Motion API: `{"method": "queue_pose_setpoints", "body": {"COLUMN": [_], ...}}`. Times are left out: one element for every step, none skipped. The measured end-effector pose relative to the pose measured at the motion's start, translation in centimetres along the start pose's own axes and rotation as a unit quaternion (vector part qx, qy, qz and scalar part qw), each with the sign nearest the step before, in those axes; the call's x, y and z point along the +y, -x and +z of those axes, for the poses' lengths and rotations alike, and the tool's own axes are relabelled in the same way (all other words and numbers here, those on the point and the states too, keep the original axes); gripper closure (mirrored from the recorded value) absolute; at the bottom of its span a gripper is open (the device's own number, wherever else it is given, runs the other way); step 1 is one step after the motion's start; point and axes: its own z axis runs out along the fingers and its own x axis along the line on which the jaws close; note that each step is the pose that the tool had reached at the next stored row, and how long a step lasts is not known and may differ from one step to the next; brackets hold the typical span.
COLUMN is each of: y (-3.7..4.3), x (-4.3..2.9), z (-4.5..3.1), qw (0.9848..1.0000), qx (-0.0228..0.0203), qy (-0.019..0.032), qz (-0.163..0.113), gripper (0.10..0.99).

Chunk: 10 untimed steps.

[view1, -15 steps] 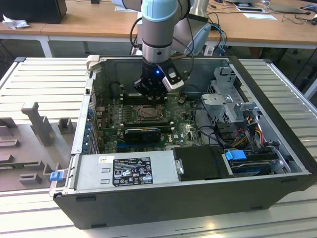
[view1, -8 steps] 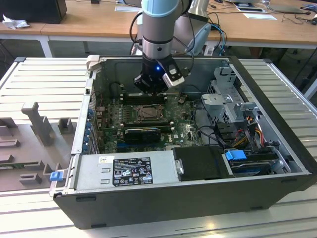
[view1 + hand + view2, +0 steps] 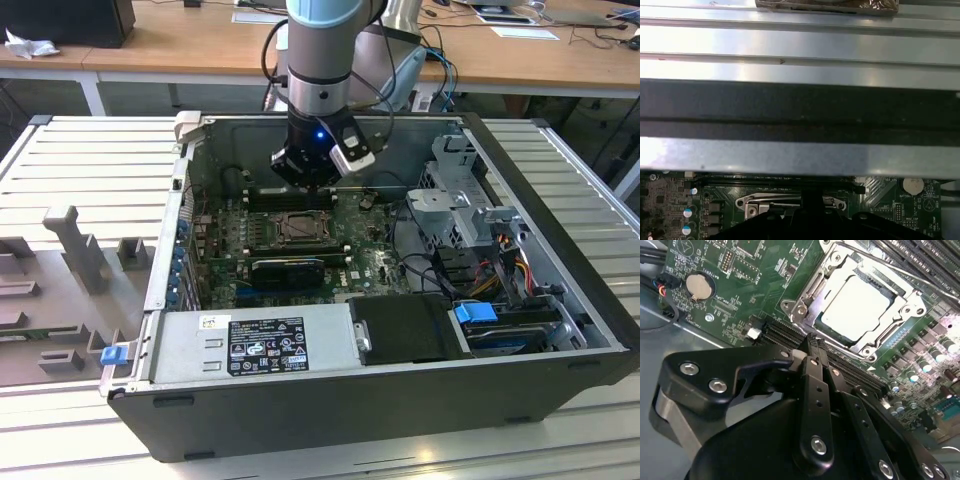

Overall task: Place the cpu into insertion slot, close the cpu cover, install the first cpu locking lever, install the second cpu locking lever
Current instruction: 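Install the first cpu locking lever, then install the second cpu locking lever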

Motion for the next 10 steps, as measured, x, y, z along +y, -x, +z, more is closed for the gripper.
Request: {"method": "queue_pose_setpoints", "body": {"y": [0.00,-0.01,-0.01,-0.01,-0.01,-0.01,-0.02,-0.03,-0.02,-0.01], "x": [-0.12,-0.17,-0.20,-0.27,-0.31,-0.38,-0.70,-0.86,-0.85,-0.82], "z": [-0.01,-0.02,-0.02,-0.02,-0.03,-0.04,-0.06,-0.15,-0.62,-1.00], "qw": [1.0000,1.0000,1.0000,1.0000,1.0000,1.0000,1.0000,1.0000,1.0000,1.0000], "qx": [0.0000,0.0000,0.0000,0.0000,0.0000,0.0000,0.0000,0.0001,0.0000,0.0000], "qy": [0.0000,0.0000,0.0000,0.0001,0.0000,0.0000,0.0000,-0.0001,0.0000,0.0000], "qz": [0.000,0.000,0.000,0.000,0.000,0.000,0.000,0.000,0.000,0.000], "gripper": [0.980,0.980,0.980,0.980,0.980,0.980,0.980,0.980,0.980,0.980]}}
